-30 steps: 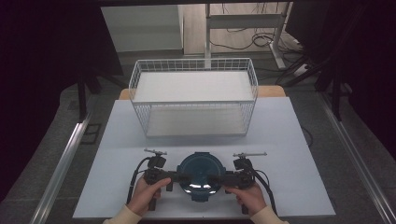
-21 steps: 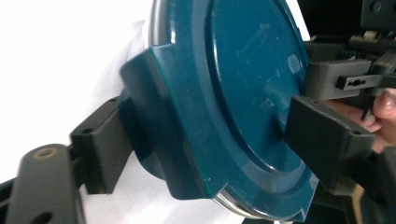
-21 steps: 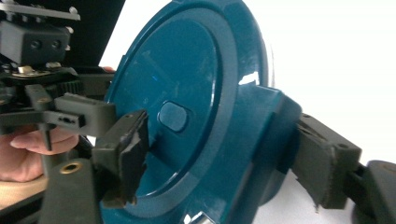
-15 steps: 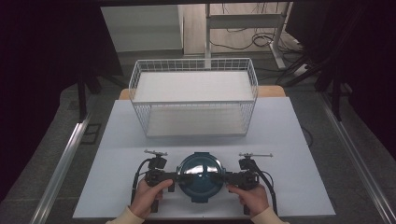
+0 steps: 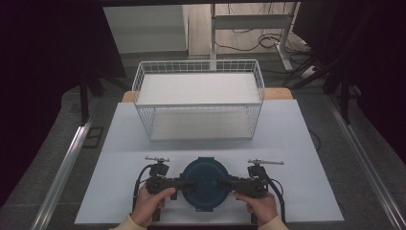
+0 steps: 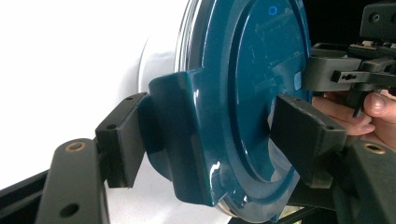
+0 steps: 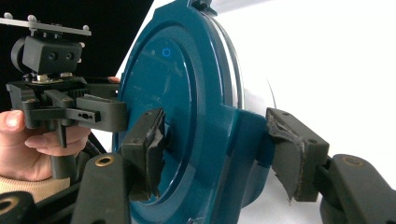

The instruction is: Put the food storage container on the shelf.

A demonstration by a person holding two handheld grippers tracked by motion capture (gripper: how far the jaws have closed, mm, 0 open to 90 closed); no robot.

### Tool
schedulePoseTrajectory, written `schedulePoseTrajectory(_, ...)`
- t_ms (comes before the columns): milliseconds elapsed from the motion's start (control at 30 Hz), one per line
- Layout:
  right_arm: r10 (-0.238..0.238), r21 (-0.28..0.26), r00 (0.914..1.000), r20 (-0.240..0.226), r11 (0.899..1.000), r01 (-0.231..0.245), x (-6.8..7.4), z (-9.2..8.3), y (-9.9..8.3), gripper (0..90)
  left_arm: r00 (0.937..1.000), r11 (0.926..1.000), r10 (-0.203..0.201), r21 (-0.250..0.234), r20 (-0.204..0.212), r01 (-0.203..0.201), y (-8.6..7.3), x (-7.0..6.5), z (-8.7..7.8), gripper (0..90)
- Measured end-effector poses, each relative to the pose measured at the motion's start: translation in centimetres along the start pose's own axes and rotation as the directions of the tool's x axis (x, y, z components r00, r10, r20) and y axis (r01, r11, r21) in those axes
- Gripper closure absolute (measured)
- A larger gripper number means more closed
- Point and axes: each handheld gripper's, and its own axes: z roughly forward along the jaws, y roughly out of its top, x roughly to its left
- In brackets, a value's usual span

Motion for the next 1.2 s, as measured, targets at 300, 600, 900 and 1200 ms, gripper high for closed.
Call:
schedulePoseTrajectory(300,-0.067,-0.011,0.9976,0.015,0.998,0.067,0.9,-0.3,0.0,40.2,0.9988,0.999,0.04,-0.018,-0.027,-0.041,0.1,-0.8,-0.8,33.7)
schedulePoseTrajectory(600,-0.125,-0.058,0.992,0.021,0.99,0.126,1.6,-1.0,0.3,40.5,0.9973,0.9969,0.066,-0.041,-0.032,-0.067,0.0,-1.7,-1.3,34.6)
schedulePoseTrajectory(900,-0.18,-0.089,0.9834,0.023,0.979,0.181,2.8,-1.6,0.9,40.5,0.9947,0.9925,0.098,-0.07,-0.033,-0.1,0.4,-2.5,-2.2,34.5)
schedulePoseTrajectory(1200,-0.218,-0.095,0.9756,0.028,0.971,0.219,3.4,-2.1,1.7,40.5,0.9905,0.9876,0.131,-0.081,-0.039,-0.134,1.1,-3.2,-2.8,34.5)
